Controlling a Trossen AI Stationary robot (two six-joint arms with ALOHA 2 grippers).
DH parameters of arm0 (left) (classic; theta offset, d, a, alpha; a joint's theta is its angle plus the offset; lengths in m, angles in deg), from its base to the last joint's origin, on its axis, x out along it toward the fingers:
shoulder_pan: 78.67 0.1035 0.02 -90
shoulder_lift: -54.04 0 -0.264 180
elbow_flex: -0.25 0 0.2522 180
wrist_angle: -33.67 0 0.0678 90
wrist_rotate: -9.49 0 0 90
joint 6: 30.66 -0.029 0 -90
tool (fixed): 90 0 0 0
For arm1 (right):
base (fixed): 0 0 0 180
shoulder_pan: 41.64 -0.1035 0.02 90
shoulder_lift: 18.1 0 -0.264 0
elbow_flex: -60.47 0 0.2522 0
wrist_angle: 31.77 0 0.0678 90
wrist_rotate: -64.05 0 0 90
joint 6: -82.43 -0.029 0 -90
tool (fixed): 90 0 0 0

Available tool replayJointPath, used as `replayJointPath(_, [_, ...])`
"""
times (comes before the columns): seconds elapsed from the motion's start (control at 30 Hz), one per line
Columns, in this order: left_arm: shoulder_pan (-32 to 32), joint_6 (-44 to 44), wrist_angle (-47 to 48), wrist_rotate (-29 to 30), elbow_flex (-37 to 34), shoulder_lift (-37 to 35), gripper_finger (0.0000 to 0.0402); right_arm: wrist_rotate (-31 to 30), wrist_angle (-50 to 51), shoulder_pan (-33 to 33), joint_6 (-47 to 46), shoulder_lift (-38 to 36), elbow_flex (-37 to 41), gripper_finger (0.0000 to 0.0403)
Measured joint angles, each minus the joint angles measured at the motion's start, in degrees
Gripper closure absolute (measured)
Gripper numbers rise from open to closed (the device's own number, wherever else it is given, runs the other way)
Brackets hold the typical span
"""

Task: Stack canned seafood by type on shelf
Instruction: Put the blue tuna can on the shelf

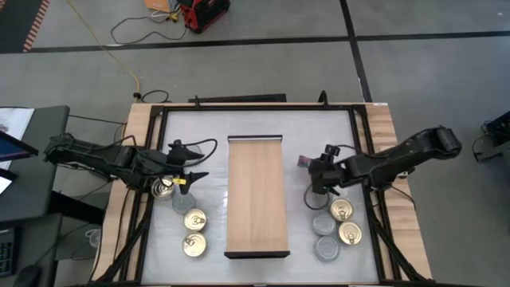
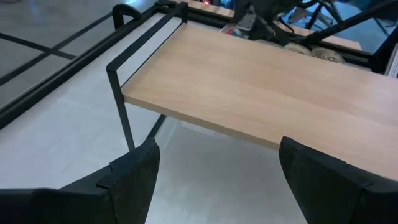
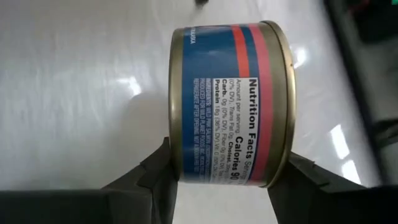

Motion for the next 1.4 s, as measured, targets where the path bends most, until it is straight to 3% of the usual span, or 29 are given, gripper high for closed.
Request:
replayJointPath(0.2, [0.02,0.54,-6.51,1.29,-0.02,-0.02,0.0086,-10.97,0.1,-10.23,10.69,-5.98,-3.01,0.0185])
replayJointPath(0.37, [0.02,1.02,-11.41,0.49,0.0,0.76,0.0086,-23.22,-3.74,-17.86,27.44,-6.26,-5.77,0.0183])
replayJointPath(0.53, [0.02,-0.85,-14.89,3.06,-0.02,2.83,0.0086,-26.23,-16.2,-17.82,45.37,-5.19,-5.77,0.0177])
replayJointPath(0.7, [0.02,-3.14,-19.86,3.68,0.0,6.0,0.0086,-24.69,-31.63,-15.76,63.23,-0.74,-5.77,0.018])
replayJointPath(1.0, [-0.88,-2.7,-22.18,2.44,0.0,7.5,0.0086,-22.36,-52.84,-15.08,79.18,9.0,-5.77,0.0167])
replayJointPath(1.2, [-2.7,-2.8,-22.91,1.17,0.0,7.5,0.0086,-22.1,-46.5,-14.43,76.68,10.73,-10.52,0.0164])
replayJointPath(1.4, [-3.06,-3.34,-27.06,1.2,0.0,7.5,0.0086,-13.75,-34.39,-12.2,69.44,10.84,-14.9,0.0161])
